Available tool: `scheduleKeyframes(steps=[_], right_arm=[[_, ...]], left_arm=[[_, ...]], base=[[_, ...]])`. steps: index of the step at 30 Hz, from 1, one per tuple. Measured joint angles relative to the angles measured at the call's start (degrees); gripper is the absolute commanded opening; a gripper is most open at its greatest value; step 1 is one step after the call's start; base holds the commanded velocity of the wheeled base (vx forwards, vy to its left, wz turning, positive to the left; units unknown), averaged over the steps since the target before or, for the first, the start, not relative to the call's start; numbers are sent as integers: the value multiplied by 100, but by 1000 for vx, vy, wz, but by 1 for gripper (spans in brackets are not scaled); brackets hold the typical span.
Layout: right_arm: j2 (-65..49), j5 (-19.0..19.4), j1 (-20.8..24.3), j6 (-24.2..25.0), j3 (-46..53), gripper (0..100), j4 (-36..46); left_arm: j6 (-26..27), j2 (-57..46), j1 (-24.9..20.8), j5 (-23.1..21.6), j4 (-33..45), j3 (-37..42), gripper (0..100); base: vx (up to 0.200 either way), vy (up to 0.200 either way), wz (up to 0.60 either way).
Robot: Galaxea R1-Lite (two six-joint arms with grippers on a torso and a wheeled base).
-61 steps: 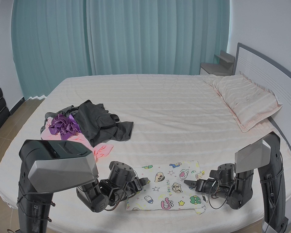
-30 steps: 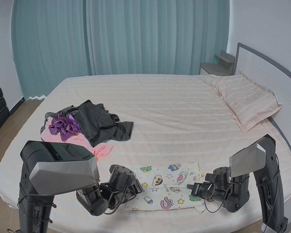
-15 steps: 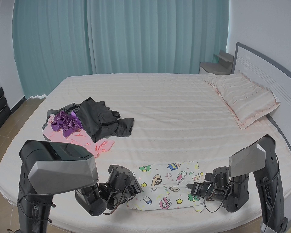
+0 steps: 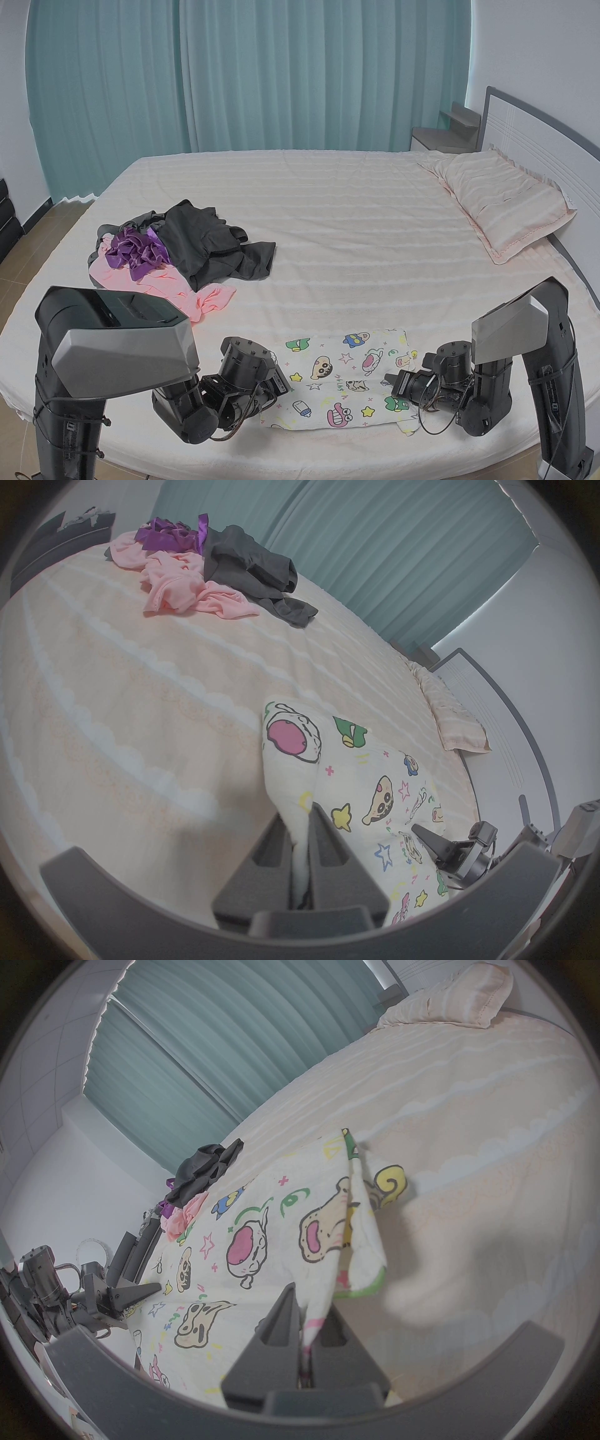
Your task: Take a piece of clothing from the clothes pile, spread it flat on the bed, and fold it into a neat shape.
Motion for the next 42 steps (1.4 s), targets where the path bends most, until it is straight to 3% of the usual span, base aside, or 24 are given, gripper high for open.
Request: scheduleKeyframes(steps=[42], right_arm=[[-99, -101, -5, 18, 49, 0, 0]], left_arm=[[-88, -247, -30, 112, 9, 328, 0]], base=[[0, 200, 0]])
